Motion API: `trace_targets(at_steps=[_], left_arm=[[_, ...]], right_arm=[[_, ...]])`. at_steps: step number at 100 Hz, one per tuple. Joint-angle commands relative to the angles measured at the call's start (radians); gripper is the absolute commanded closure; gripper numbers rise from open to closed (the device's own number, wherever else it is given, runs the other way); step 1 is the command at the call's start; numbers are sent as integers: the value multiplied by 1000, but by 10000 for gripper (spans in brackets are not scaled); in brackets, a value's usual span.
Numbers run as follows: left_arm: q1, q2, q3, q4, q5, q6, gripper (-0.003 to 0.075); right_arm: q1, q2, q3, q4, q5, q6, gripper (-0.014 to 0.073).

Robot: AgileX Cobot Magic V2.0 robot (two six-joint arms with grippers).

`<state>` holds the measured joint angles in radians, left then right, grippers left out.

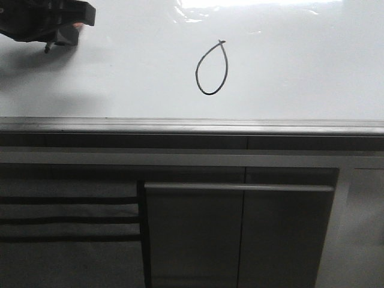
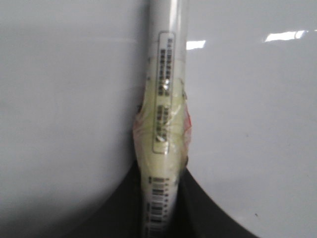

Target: Write number 0 on whiteboard

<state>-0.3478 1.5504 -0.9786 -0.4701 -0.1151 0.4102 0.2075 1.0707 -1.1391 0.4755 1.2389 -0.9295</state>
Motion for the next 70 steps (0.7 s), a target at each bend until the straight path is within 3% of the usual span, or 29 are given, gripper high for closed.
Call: trace_targets(at_steps=[1, 14, 48, 70], left_arm=[[3, -20, -38, 8, -45, -2, 547], [3, -11, -40, 8, -45, -2, 459], [49, -20, -42, 41, 15, -2, 447], [82, -147, -42, 99, 174, -2, 269]], right_arm=[[-8, -20, -22, 33, -32, 0, 346], [-8, -20, -22, 33, -32, 0, 346], [-8, -20, -22, 33, -30, 0, 346], [-10, -81, -22, -10, -36, 58, 346]])
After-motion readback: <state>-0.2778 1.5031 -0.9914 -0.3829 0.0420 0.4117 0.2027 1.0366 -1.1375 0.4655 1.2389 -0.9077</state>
